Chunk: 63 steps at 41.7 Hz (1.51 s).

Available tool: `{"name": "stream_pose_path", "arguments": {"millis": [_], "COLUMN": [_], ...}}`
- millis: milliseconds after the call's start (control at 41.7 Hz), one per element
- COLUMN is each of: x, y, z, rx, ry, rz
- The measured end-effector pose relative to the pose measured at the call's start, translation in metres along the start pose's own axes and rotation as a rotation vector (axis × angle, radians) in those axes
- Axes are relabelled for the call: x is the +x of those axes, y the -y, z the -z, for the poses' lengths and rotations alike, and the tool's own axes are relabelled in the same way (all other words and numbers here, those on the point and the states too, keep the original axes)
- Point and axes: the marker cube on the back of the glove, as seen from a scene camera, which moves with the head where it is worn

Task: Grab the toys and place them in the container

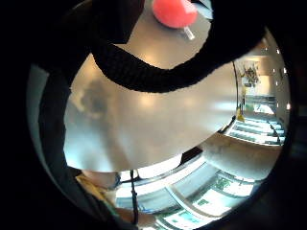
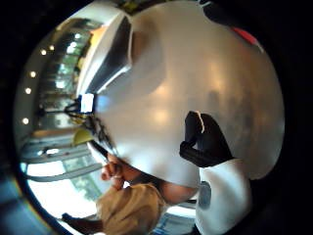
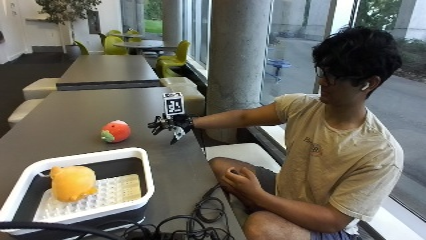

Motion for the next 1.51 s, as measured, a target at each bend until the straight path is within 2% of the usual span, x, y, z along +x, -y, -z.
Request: {"name": "stream_pose_path", "arguments": {"millis": [120, 312, 575, 719, 911, 1150, 1270, 1510], "x": [-0.044, -0.039, -0.04, -0.023, -0.046, -0.045, -0.032, -0.037], "y": [0.001, -0.001, -0.007, -0.011, -0.009, -0.006, -0.011, -0.008], "z": [0.015, 0.012, 0.012, 0.002, 0.009, 0.007, 0.006, 0.011], "rx": [-0.018, -0.016, -0.002, -0.002, 0.001, 0.01, -0.004, 0.021], "ry": [-0.083, -0.099, -0.185, -0.189, -0.16, -0.126, -0.146, -0.094], "rz": [-0.033, 0.009, -0.015, -0.041, -0.044, 0.041, -0.024, 0.001]}}
